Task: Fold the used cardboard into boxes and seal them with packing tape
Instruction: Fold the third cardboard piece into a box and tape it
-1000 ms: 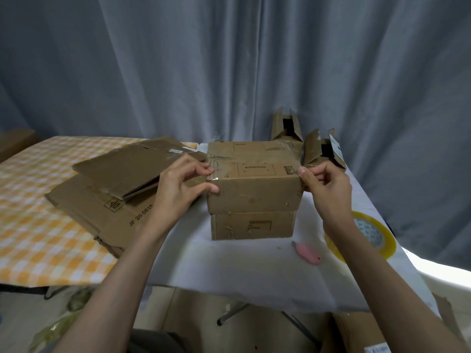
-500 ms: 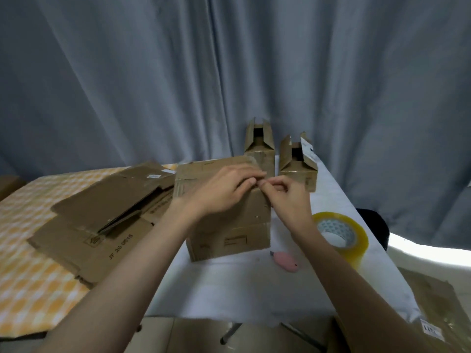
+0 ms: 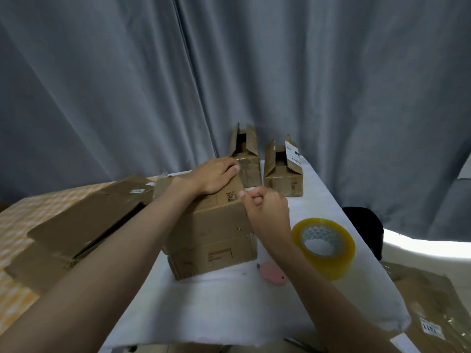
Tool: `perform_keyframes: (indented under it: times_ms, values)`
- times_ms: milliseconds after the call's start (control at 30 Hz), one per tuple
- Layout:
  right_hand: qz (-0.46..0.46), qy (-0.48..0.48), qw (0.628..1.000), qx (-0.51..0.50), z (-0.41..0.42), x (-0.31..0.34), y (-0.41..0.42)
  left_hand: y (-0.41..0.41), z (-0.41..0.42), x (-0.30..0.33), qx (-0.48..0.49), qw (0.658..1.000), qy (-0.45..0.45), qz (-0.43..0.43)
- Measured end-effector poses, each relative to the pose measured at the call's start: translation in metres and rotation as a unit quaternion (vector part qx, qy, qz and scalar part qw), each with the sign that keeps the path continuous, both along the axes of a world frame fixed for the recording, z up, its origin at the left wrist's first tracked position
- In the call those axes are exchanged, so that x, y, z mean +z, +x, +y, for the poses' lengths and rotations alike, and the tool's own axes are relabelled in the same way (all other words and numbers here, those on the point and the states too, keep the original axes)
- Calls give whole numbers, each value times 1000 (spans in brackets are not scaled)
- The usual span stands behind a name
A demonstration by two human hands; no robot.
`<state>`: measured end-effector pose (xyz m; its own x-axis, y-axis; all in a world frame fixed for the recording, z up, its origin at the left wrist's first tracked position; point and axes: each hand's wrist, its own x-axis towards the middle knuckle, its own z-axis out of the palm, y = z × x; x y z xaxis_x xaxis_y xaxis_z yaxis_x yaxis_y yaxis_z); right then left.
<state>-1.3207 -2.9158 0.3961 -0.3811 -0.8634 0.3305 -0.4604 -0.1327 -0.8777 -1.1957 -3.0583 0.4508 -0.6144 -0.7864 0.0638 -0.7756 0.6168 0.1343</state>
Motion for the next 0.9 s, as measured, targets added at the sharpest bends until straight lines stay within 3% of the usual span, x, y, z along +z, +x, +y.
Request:
perform_keyframes:
  times_ms: [367,567,733,900]
  values:
    - [-57,55,992,94,0,9,-22,-5,-1,-2,-6,997,31,68]
    - [-17,33,997,69,-3,8,-20,-11,5,-3,28,998,4,65]
    - [37,12,997,61,4,6,-22,-7,30,-4,21,997,65,47]
    - [54,14,997,48,14,8,-34,65,57,1,90,989,-24,117]
